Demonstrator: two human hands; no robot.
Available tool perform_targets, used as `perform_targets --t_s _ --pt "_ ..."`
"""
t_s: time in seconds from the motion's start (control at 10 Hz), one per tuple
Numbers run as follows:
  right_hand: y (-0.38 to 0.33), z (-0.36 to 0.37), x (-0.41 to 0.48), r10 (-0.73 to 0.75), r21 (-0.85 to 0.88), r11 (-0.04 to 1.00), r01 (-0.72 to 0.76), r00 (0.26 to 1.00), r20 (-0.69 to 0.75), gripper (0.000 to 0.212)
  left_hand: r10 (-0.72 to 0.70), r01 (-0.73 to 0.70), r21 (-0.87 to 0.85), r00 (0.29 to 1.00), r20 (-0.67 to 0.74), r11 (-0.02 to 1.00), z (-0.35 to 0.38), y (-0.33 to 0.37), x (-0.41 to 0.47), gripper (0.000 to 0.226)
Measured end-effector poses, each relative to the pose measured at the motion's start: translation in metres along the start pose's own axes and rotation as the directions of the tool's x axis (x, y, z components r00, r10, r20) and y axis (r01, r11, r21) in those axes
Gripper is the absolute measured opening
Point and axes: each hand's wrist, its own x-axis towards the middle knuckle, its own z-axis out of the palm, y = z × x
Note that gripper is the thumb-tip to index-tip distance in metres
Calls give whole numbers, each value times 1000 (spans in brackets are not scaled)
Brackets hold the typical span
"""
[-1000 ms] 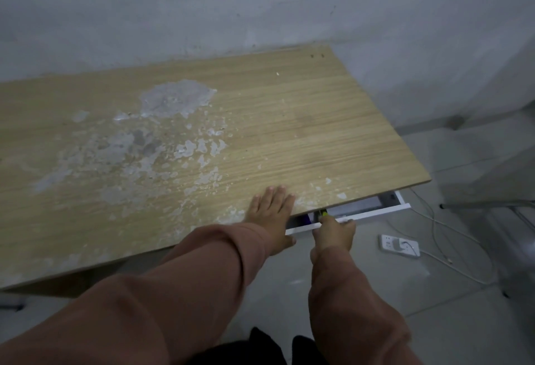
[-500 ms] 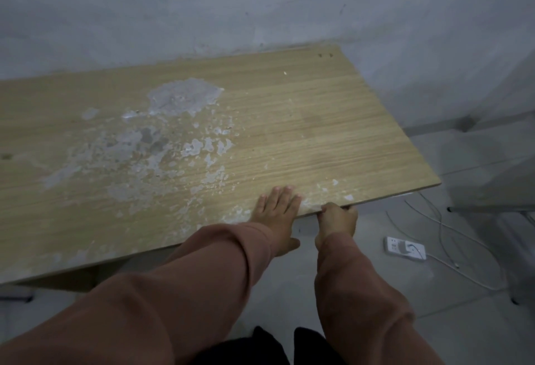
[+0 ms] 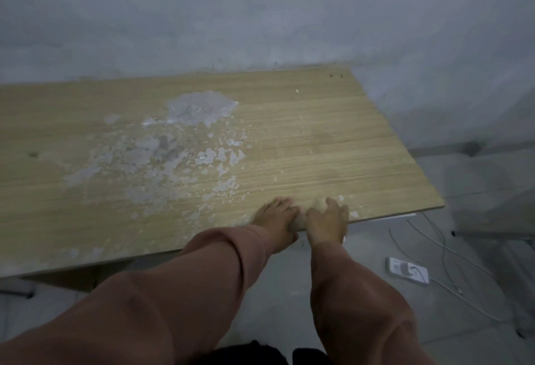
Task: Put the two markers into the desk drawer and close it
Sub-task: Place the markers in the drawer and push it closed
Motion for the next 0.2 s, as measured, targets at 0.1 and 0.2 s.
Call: perform_targets --t_s 0.1,0.2 --pt "-27 9 -9 -146 -115 979 166 976 163 41 -114 112 -40 993 -38 993 -25 -11 0 62" --pt "-59 20 -23 -262 -200 923 330 917 301 38 -225 216 -90 968 -114 972 -58 -30 -11 60"
